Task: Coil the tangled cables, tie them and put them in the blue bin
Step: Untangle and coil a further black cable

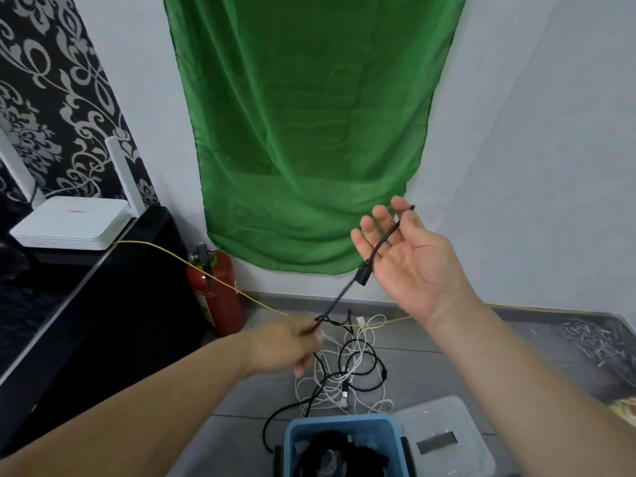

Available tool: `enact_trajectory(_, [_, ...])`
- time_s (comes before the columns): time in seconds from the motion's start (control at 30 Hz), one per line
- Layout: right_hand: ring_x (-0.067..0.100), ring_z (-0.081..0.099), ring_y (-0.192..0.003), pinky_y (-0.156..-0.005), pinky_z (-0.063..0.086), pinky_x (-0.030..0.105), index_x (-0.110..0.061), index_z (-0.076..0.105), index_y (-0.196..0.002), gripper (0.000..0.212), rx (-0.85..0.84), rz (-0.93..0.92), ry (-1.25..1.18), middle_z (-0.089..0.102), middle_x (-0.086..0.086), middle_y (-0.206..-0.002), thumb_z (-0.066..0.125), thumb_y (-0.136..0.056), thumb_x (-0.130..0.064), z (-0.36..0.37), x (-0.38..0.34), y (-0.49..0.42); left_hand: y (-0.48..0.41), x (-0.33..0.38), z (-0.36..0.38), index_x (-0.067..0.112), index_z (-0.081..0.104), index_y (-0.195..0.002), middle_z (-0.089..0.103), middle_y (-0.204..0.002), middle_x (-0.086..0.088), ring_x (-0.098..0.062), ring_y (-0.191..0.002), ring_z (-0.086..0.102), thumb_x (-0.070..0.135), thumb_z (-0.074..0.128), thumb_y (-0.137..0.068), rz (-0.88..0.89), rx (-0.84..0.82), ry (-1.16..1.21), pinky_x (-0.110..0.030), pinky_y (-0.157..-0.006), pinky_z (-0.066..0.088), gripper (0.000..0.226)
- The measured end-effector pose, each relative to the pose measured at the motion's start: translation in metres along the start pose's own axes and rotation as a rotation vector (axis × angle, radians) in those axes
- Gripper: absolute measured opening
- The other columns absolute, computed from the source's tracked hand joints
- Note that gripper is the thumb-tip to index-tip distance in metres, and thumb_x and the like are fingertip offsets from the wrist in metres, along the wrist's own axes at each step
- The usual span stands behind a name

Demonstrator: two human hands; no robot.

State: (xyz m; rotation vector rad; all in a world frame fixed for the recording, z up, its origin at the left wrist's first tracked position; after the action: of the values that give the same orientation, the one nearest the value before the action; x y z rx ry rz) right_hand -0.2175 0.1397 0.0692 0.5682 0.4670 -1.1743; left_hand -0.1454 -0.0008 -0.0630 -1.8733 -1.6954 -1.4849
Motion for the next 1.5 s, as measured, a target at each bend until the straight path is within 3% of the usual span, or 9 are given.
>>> enact_trajectory(0.17, [0.023, 0.067, -0.078, -0.098, 0.053, 0.045, -0.018, 0.061, -0.106, 0.021, 0.117, 0.002, 0.155, 0.070, 0.006, -0.083, 0.041, -0.110, -0.016, -0.019, 0.007, -0.004, 0.004, 0.027, 0.019, 0.017, 0.054, -0.120, 0.065, -0.115, -0.010, -0.026, -0.105, 0.062, 0.033, 0.037, -0.109, 0.110, 0.002, -0.513, -0.032, -0.090, 0.048, 0.025])
enact_trajectory(0.4, [0.019, 0.062, -0.069, -0.080, 0.054, 0.038, -0.012, 0.064, -0.108, 0.024, 0.095, -0.079, 0.666, 0.071, 0.005, -0.077, 0.040, -0.110, -0.011, -0.028, -0.004, -0.006, 0.023, 0.097, -0.033, 0.022, 0.059, -0.099, 0.063, -0.079, 0.002, -0.022, -0.074, 0.057, 0.044, 0.047, -0.105, 0.412, 0.354, -0.595, -0.036, -0.067, 0.048, 0.026])
enact_trajectory(0.67, [0.020, 0.070, -0.070, -0.074, 0.062, 0.036, -0.009, 0.068, -0.098, 0.028, -0.015, -0.045, 1.149, 0.076, 0.009, -0.081, 0.042, -0.107, -0.004, -0.016, 0.003, 0.000, 0.042, 0.100, -0.098, 0.035, 0.071, -0.091, 0.064, -0.067, 0.012, -0.009, -0.065, 0.057, 0.052, 0.067, -0.091, 0.468, 0.636, -0.349, -0.030, -0.061, 0.049, 0.018])
enact_trajectory(0.83, [0.014, 0.060, -0.061, -0.067, 0.052, 0.032, -0.010, 0.071, -0.087, 0.027, -0.116, -0.017, 1.402, 0.074, 0.005, -0.071, 0.050, -0.104, -0.010, -0.005, 0.014, 0.002, 0.056, 0.110, -0.119, 0.029, 0.074, -0.087, 0.067, -0.069, 0.009, -0.011, -0.065, 0.060, 0.044, 0.074, -0.089, 0.528, 0.715, -0.355, -0.035, -0.061, 0.052, 0.015])
enact_trajectory(1.0, [0.016, 0.046, -0.056, -0.056, 0.037, 0.029, -0.001, 0.070, -0.088, 0.036, -0.193, 0.073, 1.292, 0.056, 0.009, -0.060, 0.043, -0.106, -0.018, 0.004, 0.032, 0.006, 0.080, 0.119, -0.141, 0.025, 0.073, -0.091, 0.067, -0.075, 0.010, -0.011, -0.069, 0.061, 0.046, 0.068, -0.091, 0.627, 0.862, -0.408, -0.036, -0.062, 0.051, 0.021])
enact_trajectory(1.13, [0.020, 0.034, -0.053, -0.053, 0.029, 0.032, -0.005, 0.060, -0.082, 0.036, -0.299, 0.168, 0.935, 0.040, 0.008, -0.057, 0.038, -0.106, -0.020, 0.017, 0.042, 0.014, 0.070, 0.103, -0.152, 0.023, 0.073, -0.086, 0.061, -0.064, 0.003, -0.014, -0.059, 0.054, 0.042, 0.072, -0.092, 0.563, 0.889, -0.188, -0.032, -0.054, 0.044, 0.021])
enact_trajectory(1.27, [0.016, 0.018, -0.050, -0.051, 0.018, 0.031, -0.013, 0.050, -0.073, 0.034, -0.285, 0.306, 0.553, 0.025, 0.001, -0.054, 0.041, -0.103, -0.025, 0.024, 0.051, 0.023, 0.035, 0.088, -0.126, 0.021, 0.067, -0.083, 0.052, -0.059, 0.000, -0.008, -0.053, 0.042, 0.038, 0.061, -0.101, 0.452, 0.671, -0.040, -0.029, -0.053, 0.040, 0.025])
enact_trajectory(1.4, [0.013, 0.023, -0.046, -0.045, 0.024, 0.027, -0.014, 0.052, -0.074, 0.035, -0.137, 0.218, 0.264, 0.028, -0.003, -0.053, 0.040, -0.105, -0.026, 0.010, 0.032, 0.007, 0.004, 0.062, -0.084, 0.021, 0.067, -0.096, 0.049, -0.058, -0.001, -0.013, -0.047, 0.043, 0.042, 0.047, -0.106, 0.233, 0.387, 0.140, -0.021, -0.047, 0.040, 0.031])
enact_trajectory(1.5, [0.014, 0.027, -0.050, -0.051, 0.030, 0.028, -0.015, 0.054, -0.076, 0.035, -0.018, 0.102, 0.131, 0.034, -0.002, -0.057, 0.040, -0.107, -0.025, -0.006, 0.011, -0.004, -0.010, 0.039, -0.047, 0.018, 0.063, -0.102, 0.052, -0.056, 0.001, -0.014, -0.046, 0.050, 0.047, 0.041, -0.107, 0.097, 0.189, 0.039, -0.027, -0.054, 0.047, 0.036])
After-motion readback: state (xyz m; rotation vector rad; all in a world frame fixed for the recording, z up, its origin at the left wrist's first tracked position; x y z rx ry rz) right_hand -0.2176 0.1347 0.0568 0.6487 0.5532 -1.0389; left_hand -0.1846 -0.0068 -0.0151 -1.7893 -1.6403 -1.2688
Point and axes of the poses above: each hand's wrist, its own y-axis away from the middle knuckle, its own z-axis out of the palm, x = y × z, the point moved 9 cm from there along -y, towards the middle knuckle
